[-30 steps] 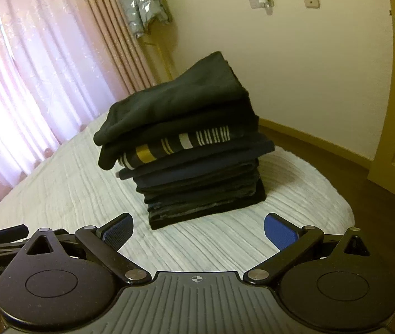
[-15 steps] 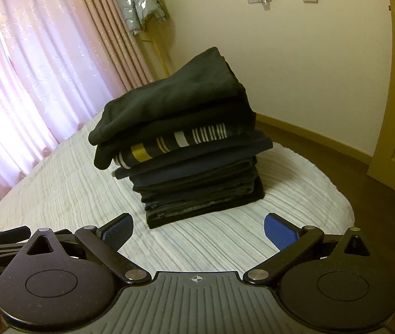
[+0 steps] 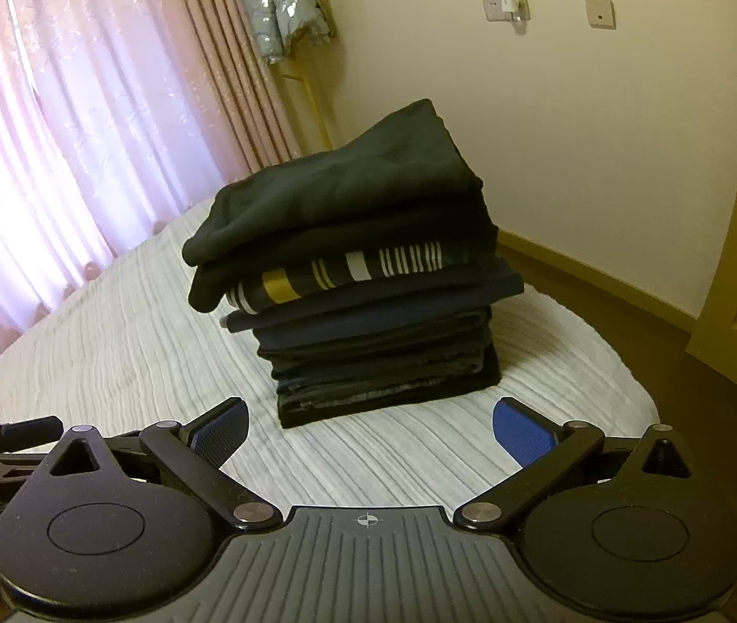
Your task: Fold clothes
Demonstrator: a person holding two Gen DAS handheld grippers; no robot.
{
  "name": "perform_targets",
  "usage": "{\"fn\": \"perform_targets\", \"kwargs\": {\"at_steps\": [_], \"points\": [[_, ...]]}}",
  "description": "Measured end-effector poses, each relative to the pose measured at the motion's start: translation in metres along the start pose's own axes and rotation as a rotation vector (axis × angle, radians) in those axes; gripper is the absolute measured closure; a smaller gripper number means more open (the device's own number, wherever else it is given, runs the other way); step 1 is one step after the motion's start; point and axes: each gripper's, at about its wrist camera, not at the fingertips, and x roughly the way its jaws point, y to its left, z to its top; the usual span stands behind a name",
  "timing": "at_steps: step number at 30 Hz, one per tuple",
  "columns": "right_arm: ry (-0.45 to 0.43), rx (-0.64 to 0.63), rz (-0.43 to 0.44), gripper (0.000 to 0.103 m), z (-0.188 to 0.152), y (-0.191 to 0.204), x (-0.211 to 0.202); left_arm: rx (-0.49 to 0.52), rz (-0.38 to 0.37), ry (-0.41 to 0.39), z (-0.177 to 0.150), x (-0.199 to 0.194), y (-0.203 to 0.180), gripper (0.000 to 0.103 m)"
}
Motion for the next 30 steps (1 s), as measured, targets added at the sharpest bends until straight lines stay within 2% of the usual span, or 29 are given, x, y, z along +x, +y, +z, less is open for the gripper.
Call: {"fn": "perform_targets", "kwargs": {"at_steps": [30], "points": [[-0.012,-0.083,-0.058,0.0,0.008,0.007,0.011,0.017,0.014,-0.01,0.001,0.007,-0.001,0.001]]}}
